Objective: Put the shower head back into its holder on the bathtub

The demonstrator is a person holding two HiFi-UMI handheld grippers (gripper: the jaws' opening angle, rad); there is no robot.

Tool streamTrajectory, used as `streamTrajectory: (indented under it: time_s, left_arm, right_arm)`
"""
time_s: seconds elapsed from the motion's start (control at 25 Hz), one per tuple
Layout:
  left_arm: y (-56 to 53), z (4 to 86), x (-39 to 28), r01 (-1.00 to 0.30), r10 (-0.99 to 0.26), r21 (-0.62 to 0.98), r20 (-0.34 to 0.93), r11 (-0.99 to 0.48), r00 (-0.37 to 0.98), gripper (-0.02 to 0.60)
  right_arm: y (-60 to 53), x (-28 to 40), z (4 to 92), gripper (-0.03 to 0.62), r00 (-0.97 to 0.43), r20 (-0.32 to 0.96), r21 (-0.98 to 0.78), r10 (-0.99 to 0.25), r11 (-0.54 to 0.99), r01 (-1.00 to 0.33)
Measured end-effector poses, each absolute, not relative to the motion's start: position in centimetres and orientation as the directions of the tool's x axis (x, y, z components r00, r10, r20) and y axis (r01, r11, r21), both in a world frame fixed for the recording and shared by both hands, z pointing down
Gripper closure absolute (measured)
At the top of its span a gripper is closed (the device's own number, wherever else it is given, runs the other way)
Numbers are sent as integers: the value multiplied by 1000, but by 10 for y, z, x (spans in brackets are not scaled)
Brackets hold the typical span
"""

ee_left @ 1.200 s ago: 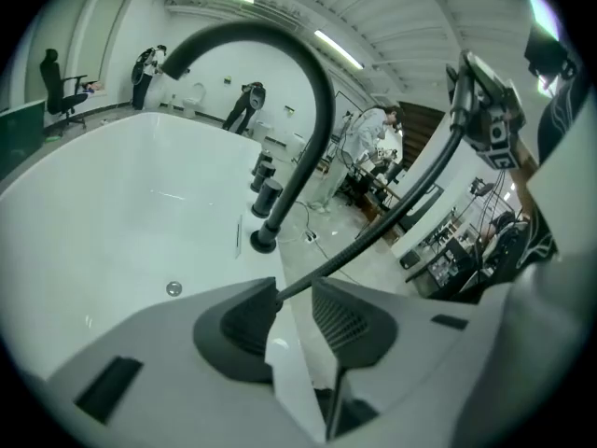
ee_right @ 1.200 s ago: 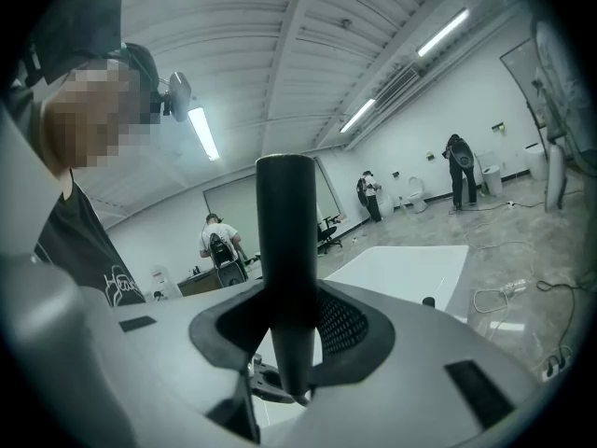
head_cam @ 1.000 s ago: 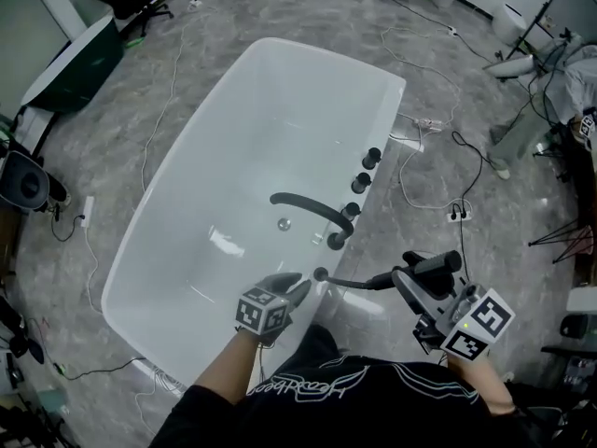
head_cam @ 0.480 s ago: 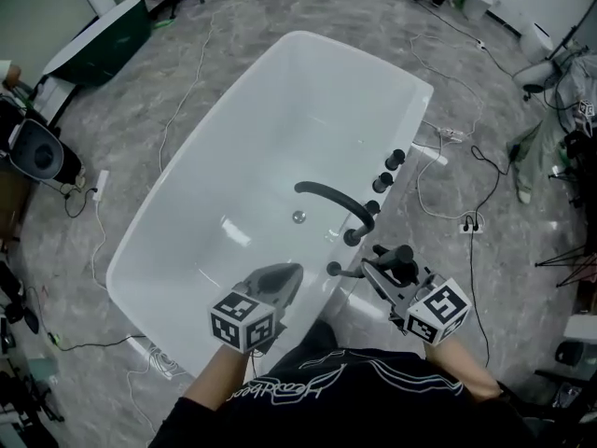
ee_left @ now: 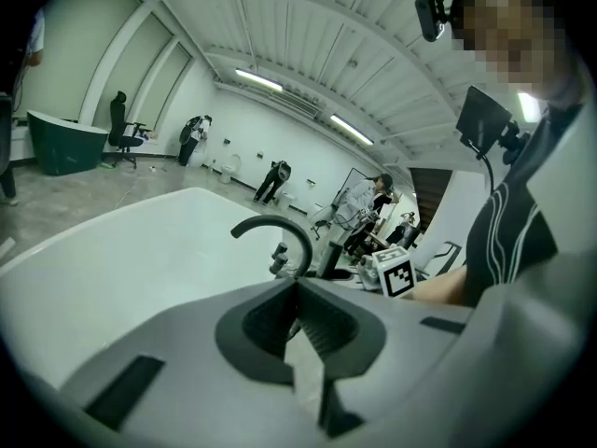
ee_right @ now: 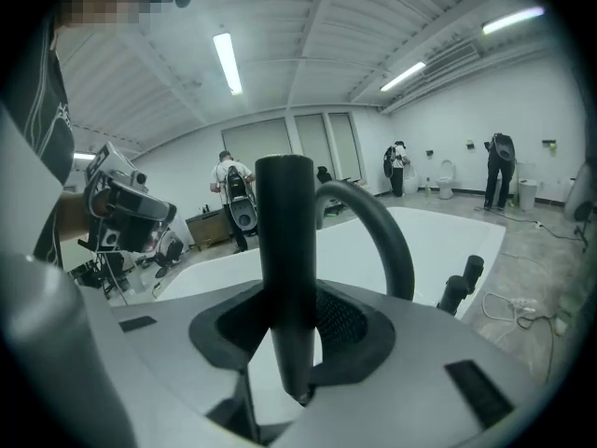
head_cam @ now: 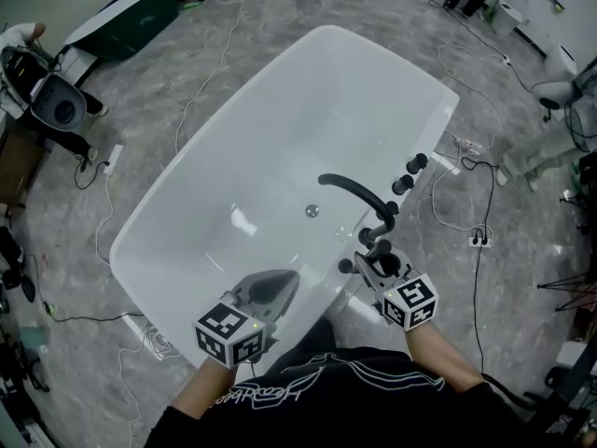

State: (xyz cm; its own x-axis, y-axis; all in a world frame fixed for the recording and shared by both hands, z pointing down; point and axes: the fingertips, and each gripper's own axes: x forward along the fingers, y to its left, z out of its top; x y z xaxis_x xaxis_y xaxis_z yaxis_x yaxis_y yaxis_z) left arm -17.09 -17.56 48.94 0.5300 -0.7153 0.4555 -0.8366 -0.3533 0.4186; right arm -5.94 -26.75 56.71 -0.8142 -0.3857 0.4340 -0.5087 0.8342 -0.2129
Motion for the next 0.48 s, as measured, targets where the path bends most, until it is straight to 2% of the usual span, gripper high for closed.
streamTrajectory:
  time_s: [0.48]
  left_arm:
    - [-163, 507, -189, -850, -707, 411, 488, -331, 511, 575]
  right_arm:
    - [-270, -72, 640, 462, -757, 553, -209, -347, 822, -529]
